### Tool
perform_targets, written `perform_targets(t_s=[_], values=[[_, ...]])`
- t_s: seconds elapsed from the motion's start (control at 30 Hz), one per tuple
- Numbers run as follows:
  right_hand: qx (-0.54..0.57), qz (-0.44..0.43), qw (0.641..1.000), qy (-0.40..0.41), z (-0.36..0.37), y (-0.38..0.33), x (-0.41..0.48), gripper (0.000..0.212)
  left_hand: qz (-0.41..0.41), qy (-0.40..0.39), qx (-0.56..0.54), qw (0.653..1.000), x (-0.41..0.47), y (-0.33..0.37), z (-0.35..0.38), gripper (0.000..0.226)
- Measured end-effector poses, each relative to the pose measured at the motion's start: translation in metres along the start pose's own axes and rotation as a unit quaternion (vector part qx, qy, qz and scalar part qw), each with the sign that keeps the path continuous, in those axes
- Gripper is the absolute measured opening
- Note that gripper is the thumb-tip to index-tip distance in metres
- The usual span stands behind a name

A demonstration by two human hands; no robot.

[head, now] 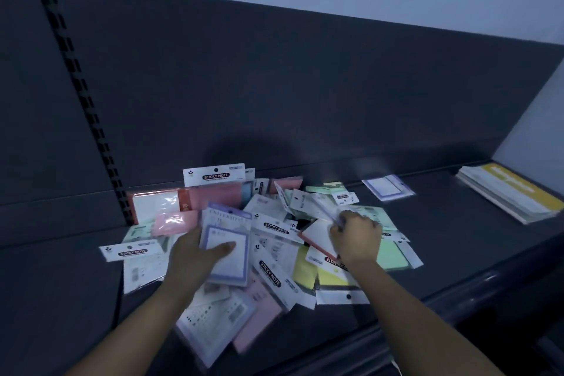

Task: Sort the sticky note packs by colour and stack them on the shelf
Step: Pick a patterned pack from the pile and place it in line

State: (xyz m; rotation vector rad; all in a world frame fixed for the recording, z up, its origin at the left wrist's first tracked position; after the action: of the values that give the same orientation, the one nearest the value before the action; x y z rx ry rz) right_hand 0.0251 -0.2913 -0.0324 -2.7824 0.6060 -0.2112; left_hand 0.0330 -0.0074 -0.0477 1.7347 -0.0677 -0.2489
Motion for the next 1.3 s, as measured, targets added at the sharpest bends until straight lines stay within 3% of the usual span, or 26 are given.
perform_targets(t_s=[0.1,0.23,0.43,0.53,0.6,0.67,0.83,0.9,0.97,1.1,1.23,1.3], values=[[0.030,-0.046,0.996,0.070,-0.003,-0.003,-0.003,0.014,0.016,0.008,-0.056,0.998,0.000,0.001,0.002,0.012],[0.114,-0.159,0.958,0.211,-0.020,-0.027,-0.020,0.012,0.023,0.009,-0.085,0.996,0.005,0.006,0.001,0.010],[0.209,-0.305,0.898,0.238,-0.051,-0.086,-0.050,0.009,0.008,0.040,-0.114,0.993,0.010,0.004,-0.014,0.010],[0.250,-0.335,0.892,0.173,-0.061,-0.121,-0.067,0.018,-0.009,0.047,-0.114,0.992,0.006,0.001,-0.032,0.018],[0.250,-0.349,0.901,0.070,-0.057,-0.146,-0.073,0.024,-0.044,0.043,-0.127,0.990,0.001,0.000,-0.047,0.034],[0.215,-0.363,0.906,-0.011,-0.045,-0.172,-0.079,0.023,-0.076,-0.010,-0.171,0.982,-0.010,0.004,-0.061,0.038],[0.203,-0.325,0.923,-0.045,-0.007,-0.226,-0.099,0.024,-0.008,-0.194,-0.125,0.973,-0.038,0.009,-0.108,0.044],[0.219,-0.299,0.928,-0.041,0.007,-0.246,-0.108,0.020,0.013,-0.229,-0.095,0.969,-0.048,0.006,-0.131,0.041],[0.219,-0.286,0.932,-0.029,0.022,-0.267,-0.118,0.020,0.012,-0.215,-0.076,0.974,-0.054,-0.003,-0.154,0.039],[0.292,-0.212,0.930,-0.063,0.054,-0.296,-0.144,0.036,-0.021,-0.070,-0.097,0.993,-0.057,-0.032,-0.204,0.028],[0.443,-0.171,0.844,-0.250,0.097,-0.328,-0.184,0.053,-0.048,0.014,-0.134,0.990,-0.062,-0.054,-0.243,0.029],[0.458,-0.198,0.812,-0.303,0.116,-0.343,-0.203,0.048,-0.068,0.017,-0.137,0.988,-0.064,-0.063,-0.255,0.032]])
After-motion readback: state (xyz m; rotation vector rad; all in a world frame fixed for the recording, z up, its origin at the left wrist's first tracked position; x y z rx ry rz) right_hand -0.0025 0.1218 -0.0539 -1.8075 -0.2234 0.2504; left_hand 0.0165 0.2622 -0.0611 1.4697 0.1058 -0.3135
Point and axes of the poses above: each hand's wrist, its own x-axis towards the middle knuckle, its own z-axis out of the palm, y = z × x, the point moved 4 cm from there along x, towards the middle knuckle, and after that the axes turned 11 degrees about -y, right-handed, at the moved point
